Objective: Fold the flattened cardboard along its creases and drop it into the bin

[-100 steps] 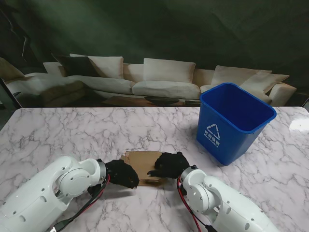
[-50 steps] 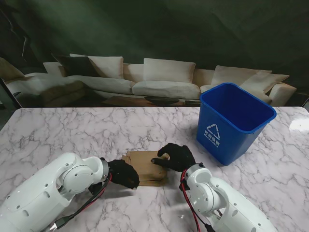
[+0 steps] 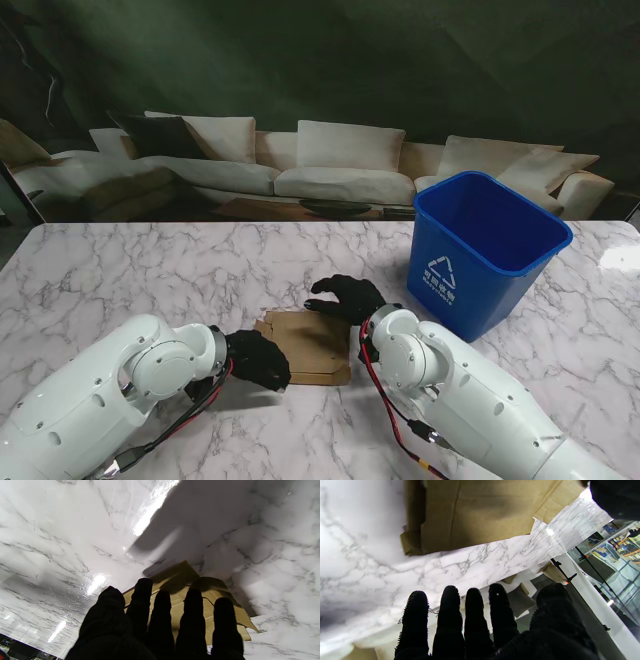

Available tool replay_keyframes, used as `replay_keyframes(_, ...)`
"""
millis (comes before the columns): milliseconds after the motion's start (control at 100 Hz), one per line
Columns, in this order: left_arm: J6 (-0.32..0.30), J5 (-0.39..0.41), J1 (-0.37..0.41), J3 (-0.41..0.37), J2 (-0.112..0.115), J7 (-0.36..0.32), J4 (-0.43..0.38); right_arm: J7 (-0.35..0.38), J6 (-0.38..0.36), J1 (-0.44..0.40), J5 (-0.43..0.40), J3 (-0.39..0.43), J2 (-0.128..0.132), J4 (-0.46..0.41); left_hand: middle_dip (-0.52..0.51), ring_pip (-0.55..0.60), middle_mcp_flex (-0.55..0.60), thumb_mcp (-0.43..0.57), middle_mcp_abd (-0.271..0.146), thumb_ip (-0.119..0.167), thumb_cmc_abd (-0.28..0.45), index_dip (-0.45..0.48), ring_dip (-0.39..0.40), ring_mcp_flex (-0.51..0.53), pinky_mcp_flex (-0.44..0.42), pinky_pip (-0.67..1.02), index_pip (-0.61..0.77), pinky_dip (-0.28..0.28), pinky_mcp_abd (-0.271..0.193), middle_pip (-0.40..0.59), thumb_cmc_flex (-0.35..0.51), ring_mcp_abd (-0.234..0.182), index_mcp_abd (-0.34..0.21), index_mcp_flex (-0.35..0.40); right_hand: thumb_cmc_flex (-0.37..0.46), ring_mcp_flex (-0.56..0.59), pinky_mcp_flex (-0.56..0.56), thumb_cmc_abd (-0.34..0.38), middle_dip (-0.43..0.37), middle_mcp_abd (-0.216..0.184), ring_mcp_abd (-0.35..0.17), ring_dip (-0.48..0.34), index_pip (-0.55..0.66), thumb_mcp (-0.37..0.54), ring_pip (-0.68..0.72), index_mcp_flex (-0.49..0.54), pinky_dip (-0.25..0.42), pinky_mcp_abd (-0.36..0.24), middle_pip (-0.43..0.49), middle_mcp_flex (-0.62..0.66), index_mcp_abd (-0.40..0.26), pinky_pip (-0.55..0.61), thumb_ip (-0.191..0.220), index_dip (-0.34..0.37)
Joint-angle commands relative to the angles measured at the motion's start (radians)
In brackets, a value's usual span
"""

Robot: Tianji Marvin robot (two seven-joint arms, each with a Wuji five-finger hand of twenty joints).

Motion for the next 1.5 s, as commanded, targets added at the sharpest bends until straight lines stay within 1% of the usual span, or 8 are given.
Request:
replay_keyframes(0,0.001,0.000,0.009,0.014,0.001,-0.019,0.022,0.016,0.014,0.025,0.003,-0.010,-0.020,0.024,-0.013,-0.036,-0.019,-0.020,-0.024,-0.020,0.036,0.003,-0.026,-0.006,-0.011,-0.022,0.000,-0.006,0.002,0.003,0.010,-0.028,-0.010,0.002,0.027,-0.015,-0.011,0.056,0.008,0.011,0.007,0.022,-0.018,-0.026,0.029,-0.038,-0.004,-0.025,0.025,-0.029,0.021,0.009,0.008,-0.013)
replay_keyframes(490,0.000,0.001,0.005,0.021,0.001,-0.019,0.029,0.097,0.083,0.122,0.167,-0.101,-0.061,0.139,-0.013,-0.033,-0.018,-0.019,-0.024,-0.020,0.035,0.003,-0.025,-0.003,-0.009,-0.020,0.001,-0.001,0.000,0.003,0.013,-0.027,-0.010,0.003,0.005,0.035,0.001,0.054,0.010,0.037,0.028,0.075,-0.066,-0.048,0.096,-0.031,0.013,0.011,0.031,-0.017,0.041,0.005,0.005,-0.024)
replay_keyframes(740,0.004,0.002,-0.005,0.031,0.003,-0.025,0.037,0.165,0.094,0.111,0.220,-0.084,-0.044,0.104,-0.011,-0.030,-0.010,-0.020,-0.021,-0.020,0.035,0.004,-0.023,0.003,-0.008,-0.018,0.004,0.001,0.001,0.006,0.012,-0.027,-0.009,0.008,-0.043,0.296,0.112,0.110,0.025,0.063,0.060,0.247,-0.132,-0.058,0.383,-0.102,0.078,0.098,0.038,0.088,0.035,0.085,0.000,-0.053)
replay_keyframes(1060,0.012,-0.001,-0.020,0.047,0.003,-0.027,0.049,0.169,0.110,0.094,0.241,-0.061,-0.041,0.082,-0.009,-0.028,-0.008,-0.019,-0.021,-0.019,0.033,0.005,-0.021,0.003,-0.008,-0.012,0.005,0.002,-0.001,0.008,0.016,-0.026,-0.009,0.009,-0.151,0.537,0.281,0.094,0.292,0.021,0.050,0.405,-0.068,-0.062,0.961,-0.141,0.192,0.126,0.348,0.366,0.042,0.298,-0.001,-0.106)
replay_keyframes(1340,0.013,-0.005,-0.027,0.055,0.004,-0.027,0.056,0.239,0.130,0.103,0.251,-0.065,-0.020,0.060,-0.009,-0.028,-0.007,-0.018,-0.019,-0.019,0.033,0.005,-0.021,0.003,-0.008,-0.011,0.007,0.002,-0.001,0.008,0.017,-0.027,-0.009,0.011,-0.232,0.648,0.391,-0.030,0.483,-0.049,-0.008,0.376,0.060,-0.041,1.097,0.072,0.179,0.146,0.501,0.488,0.013,0.400,0.007,-0.042)
replay_keyframes(1360,0.014,-0.005,-0.027,0.055,0.004,-0.027,0.056,0.251,0.131,0.105,0.254,-0.065,-0.017,0.058,-0.009,-0.028,-0.007,-0.018,-0.019,-0.019,0.033,0.005,-0.021,0.003,-0.007,-0.011,0.007,0.002,-0.001,0.008,0.017,-0.026,-0.010,0.010,-0.286,0.652,0.393,-0.061,0.494,-0.049,-0.011,0.371,0.033,0.064,1.097,0.084,0.162,0.145,0.498,0.489,0.008,0.407,0.002,0.011)
replay_keyframes(1370,0.014,-0.005,-0.027,0.055,0.004,-0.027,0.056,0.257,0.131,0.106,0.256,-0.065,-0.015,0.056,-0.009,-0.027,-0.007,-0.019,-0.019,-0.019,0.033,0.006,-0.021,0.004,-0.007,-0.010,0.007,0.002,-0.001,0.008,0.017,-0.027,-0.010,0.011,-0.362,0.652,0.396,-0.108,0.496,-0.054,-0.015,0.371,0.039,0.211,1.095,0.088,0.162,0.143,0.494,0.487,0.001,0.409,-0.012,0.034)
replay_keyframes(1490,0.014,-0.005,-0.027,0.055,0.004,-0.027,0.057,0.313,0.139,0.111,0.275,-0.062,0.001,0.040,-0.009,-0.027,-0.007,-0.019,-0.020,-0.019,0.033,0.005,-0.020,0.004,-0.008,-0.010,0.007,0.002,0.000,0.008,0.017,-0.025,-0.010,0.011,-0.334,0.642,0.402,-0.250,0.498,-0.069,-0.041,0.363,0.035,0.362,1.068,0.101,0.157,0.137,0.467,0.458,-0.038,0.409,-0.011,0.054)
